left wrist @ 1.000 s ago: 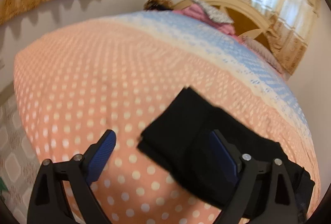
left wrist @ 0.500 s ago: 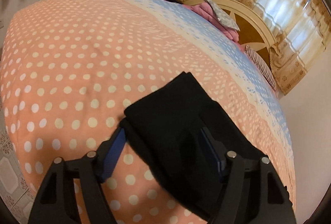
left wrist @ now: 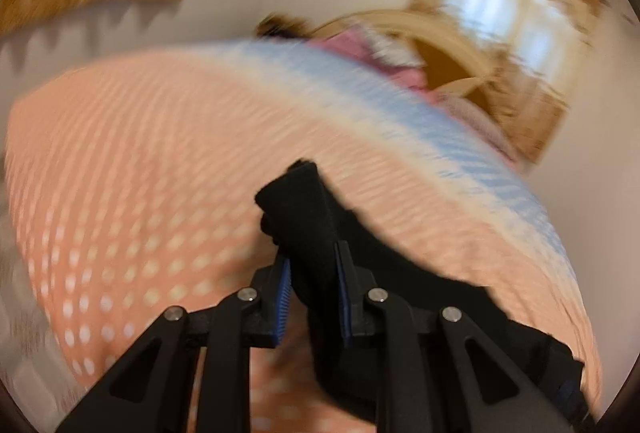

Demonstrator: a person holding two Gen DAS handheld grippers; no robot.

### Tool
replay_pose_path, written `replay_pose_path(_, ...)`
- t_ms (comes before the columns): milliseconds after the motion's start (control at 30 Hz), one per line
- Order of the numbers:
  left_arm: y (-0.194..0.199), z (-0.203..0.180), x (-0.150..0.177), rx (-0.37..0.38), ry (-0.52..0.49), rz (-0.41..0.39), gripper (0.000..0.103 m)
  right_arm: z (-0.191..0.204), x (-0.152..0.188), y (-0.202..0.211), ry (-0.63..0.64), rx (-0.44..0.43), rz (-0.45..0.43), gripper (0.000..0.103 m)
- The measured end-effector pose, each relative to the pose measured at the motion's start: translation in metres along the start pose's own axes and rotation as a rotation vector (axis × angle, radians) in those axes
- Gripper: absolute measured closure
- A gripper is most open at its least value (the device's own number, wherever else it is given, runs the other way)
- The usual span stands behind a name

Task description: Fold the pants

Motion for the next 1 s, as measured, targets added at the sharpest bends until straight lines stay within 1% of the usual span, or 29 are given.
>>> replay_pose_path(67,0.015,-0.034,-0.014,0.056,-0.097,-0.066,0.082,-0.013,-0.022,0.024,-0.038,0.009,-0.058,0.038)
replay_pose_path(133,0.031,-0.079,-0.02,0.121,-0.217,-0.124,0.082,-0.031,-0.036,0.04,-0.078,0.033,-0.081,0.038)
replay_pose_path(167,0.037,-0.097,-0.019,0.15,-0.263,-0.144,0.082,-0.043,-0.042,0.048,-0.111,0.047,-0.086,0.038)
replay_pose_path(200,0.045,-0.125,-0.015,0.197,-0.325,-0.166,0.082,-0.054,-0.047,0.055,-0.147,0.053,-0.089,0.038)
replay_pose_path(233,0.05,-0.141,-0.01,0.228,-0.361,-0.176,0.082,-0.065,-0.05,0.062,-0.185,0.049,-0.094,0.038)
replay_pose_path(267,0.057,-0.167,0.0,0.281,-0.418,-0.186,0.082,-0.077,-0.053,0.07,-0.225,0.045,-0.102,0.038)
replay_pose_path(300,0.062,-0.184,0.008,0.316,-0.457,-0.192,0.082,-0.083,-0.055,0.075,-0.246,0.04,-0.107,0.038)
replay_pose_path(400,0.071,-0.246,0.053,0.434,-0.615,-0.18,0.082,-0.099,-0.056,0.088,-0.322,-0.035,-0.11,0.038)
replay_pose_path(433,0.072,-0.262,0.068,0.464,-0.651,-0.17,0.082,-0.103,-0.054,0.091,-0.344,-0.06,-0.111,0.038)
replay_pose_path(500,0.07,-0.282,0.093,0.509,-0.714,-0.146,0.082,-0.11,-0.05,0.093,-0.37,-0.07,-0.124,0.038)
replay_pose_path(533,0.067,-0.292,0.11,0.52,-0.763,-0.129,0.082,-0.113,-0.047,0.093,-0.382,-0.072,-0.123,0.038)
replay_pose_path(600,0.06,-0.301,0.134,0.519,-0.822,-0.102,0.082,-0.118,-0.04,0.09,-0.417,-0.089,-0.11,0.038)
replay_pose_path(633,0.055,-0.302,0.146,0.51,-0.855,-0.091,0.082,-0.119,-0.037,0.087,-0.436,-0.118,-0.1,0.038)
replay_pose_path(700,0.048,-0.301,0.159,0.492,-0.892,-0.073,0.082,-0.118,-0.034,0.087,-0.454,-0.157,-0.089,0.038)
replay_pose_path(733,0.044,-0.3,0.163,0.485,-0.9,-0.06,0.082,-0.117,-0.034,0.086,-0.469,-0.178,-0.082,0.038)
replay_pose_path(800,0.044,-0.295,0.161,0.484,-0.901,-0.066,0.082,-0.115,-0.036,0.084,-0.482,-0.209,-0.08,0.038)
replay_pose_path(900,0.05,-0.297,0.156,0.494,-0.892,-0.092,0.082,-0.111,-0.039,0.076,-0.458,-0.191,-0.057,0.038)
replay_pose_path(1000,0.056,-0.3,0.165,0.496,-0.89,-0.098,0.082,-0.096,-0.048,0.059,-0.4,-0.206,-0.011,0.038)
Point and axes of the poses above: each gripper's, at about its wrist camera, not at the fingertips, and y roughly against the way its jaws point, z to its left, x to its underside, the point moved 10 cm from there along -y, roughly the way its jaws point, and after that the axes turned 8 degrees about -y, right-handed, at the moved point
